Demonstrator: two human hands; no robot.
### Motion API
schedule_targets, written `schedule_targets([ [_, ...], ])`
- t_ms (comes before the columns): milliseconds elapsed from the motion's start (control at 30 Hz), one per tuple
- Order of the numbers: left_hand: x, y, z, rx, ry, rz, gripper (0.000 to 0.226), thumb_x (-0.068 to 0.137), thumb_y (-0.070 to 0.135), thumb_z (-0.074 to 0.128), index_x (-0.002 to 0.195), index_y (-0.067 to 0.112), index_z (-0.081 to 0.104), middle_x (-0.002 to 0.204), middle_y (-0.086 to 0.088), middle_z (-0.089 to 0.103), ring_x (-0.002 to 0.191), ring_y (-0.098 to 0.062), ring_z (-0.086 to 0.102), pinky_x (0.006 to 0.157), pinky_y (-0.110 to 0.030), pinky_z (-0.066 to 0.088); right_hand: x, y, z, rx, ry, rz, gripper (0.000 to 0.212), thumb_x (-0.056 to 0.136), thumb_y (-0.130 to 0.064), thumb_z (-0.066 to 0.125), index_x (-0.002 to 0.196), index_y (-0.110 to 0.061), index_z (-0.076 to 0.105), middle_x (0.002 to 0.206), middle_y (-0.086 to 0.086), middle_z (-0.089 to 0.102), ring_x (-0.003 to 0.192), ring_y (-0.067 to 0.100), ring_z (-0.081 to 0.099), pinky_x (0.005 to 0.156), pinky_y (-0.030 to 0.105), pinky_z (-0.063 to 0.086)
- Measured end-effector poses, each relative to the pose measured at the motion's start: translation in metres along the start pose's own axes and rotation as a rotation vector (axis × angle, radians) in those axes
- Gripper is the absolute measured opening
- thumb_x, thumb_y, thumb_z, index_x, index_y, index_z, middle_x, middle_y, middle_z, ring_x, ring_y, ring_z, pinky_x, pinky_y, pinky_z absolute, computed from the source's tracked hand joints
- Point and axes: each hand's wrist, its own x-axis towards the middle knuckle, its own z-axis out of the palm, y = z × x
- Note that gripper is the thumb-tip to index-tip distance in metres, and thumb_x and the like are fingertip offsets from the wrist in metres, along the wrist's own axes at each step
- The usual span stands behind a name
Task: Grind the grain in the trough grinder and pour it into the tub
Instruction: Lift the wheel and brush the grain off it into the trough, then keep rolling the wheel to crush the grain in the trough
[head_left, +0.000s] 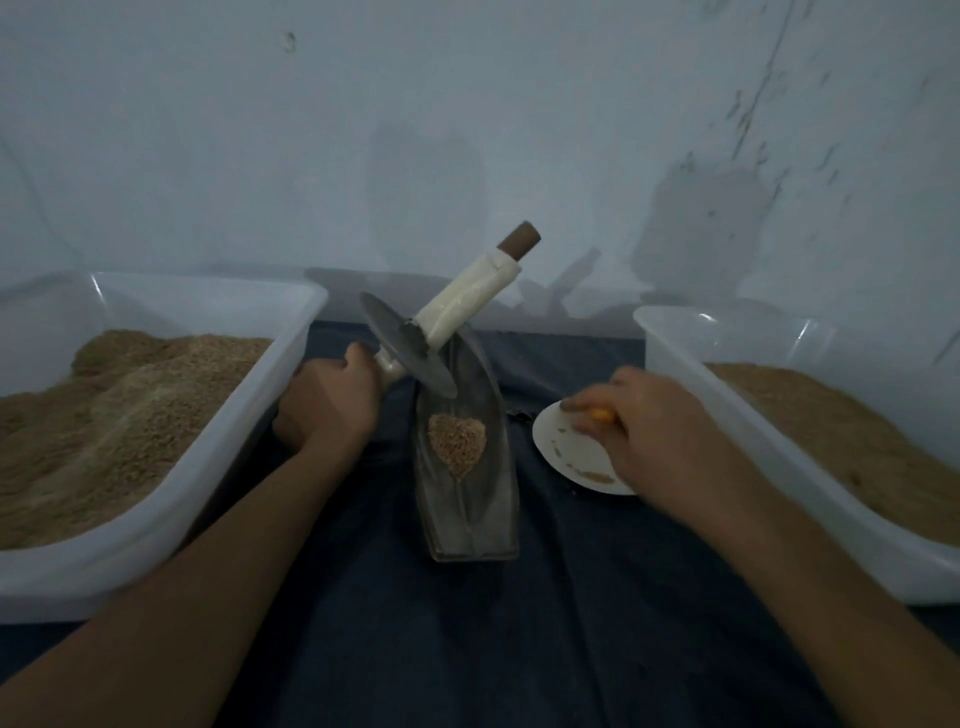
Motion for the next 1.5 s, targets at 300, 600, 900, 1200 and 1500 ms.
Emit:
schedule_targets([
  [300, -0.009, 0.002, 0.0, 0.036, 0.021, 0.171, 0.057, 0.09, 0.056, 0.035, 0.056, 0.017, 0.06, 0.059, -0.003, 0.056, 0.055, -0.022, 0.049, 0.054, -0.027, 0.027, -0.025, 0.003, 0.003, -0.172, -0.484, -0.11, 0.05, 0.093, 0.002, 0.056, 0.127, -0.034, 0.063, 0.136, -0.027, 0.043, 0.125, 0.01, 0.052, 0.101, 0.034, 0.048],
  [600, -0.014, 0.009, -0.009, 0.181, 0.036, 0.344, 0.054, 0.092, 0.047, 0.04, 0.053, 0.014, 0.06, 0.057, -0.004, 0.056, 0.053, -0.023, 0.051, 0.056, -0.027, 0.032, 0.029, -0.021, -0.024, -0.107, 0.218, -0.189, 0.028, 0.083, -0.011, 0.061, 0.108, -0.023, 0.065, 0.1, -0.009, 0.052, 0.095, 0.012, 0.048, 0.066, 0.024, 0.039],
  [900, -0.017, 0.006, -0.01, 0.311, 0.137, 0.566, 0.055, 0.09, 0.043, 0.033, 0.045, 0.017, 0.051, 0.05, 0.001, 0.046, 0.045, -0.017, 0.039, 0.051, -0.023, 0.02, 0.106, -0.021, 0.025, -0.414, -0.408, -0.159, 0.021, 0.073, -0.039, 0.071, 0.086, -0.025, 0.063, 0.078, -0.002, 0.063, 0.067, 0.016, 0.062, 0.062, 0.034, 0.058],
  [1200, 0.005, 0.024, -0.004, 0.663, -0.045, 0.651, 0.048, 0.092, 0.033, 0.013, 0.092, 0.018, 0.059, 0.082, -0.005, 0.046, 0.074, -0.025, 0.042, 0.058, -0.029, 0.026, 0.153, -0.003, 0.061, -0.376, -0.294, -0.178, 0.02, 0.069, -0.042, 0.066, 0.078, -0.024, 0.065, 0.069, -0.004, 0.062, 0.06, 0.016, 0.061, 0.058, 0.032, 0.056],
  [1500, -0.049, 0.006, -0.061, 0.871, -0.058, 1.085, 0.016, 0.092, 0.023, 0.063, 0.09, 0.016, 0.049, 0.071, -0.001, 0.052, 0.057, -0.024, 0.049, 0.048, -0.026, 0.016, 0.067, -0.01, 0.054, -0.453, 0.189, -0.332, 0.031, 0.068, -0.027, 0.079, 0.076, -0.02, 0.049, 0.065, 0.006, 0.06, 0.053, 0.026, 0.053, 0.053, 0.029, 0.029],
])
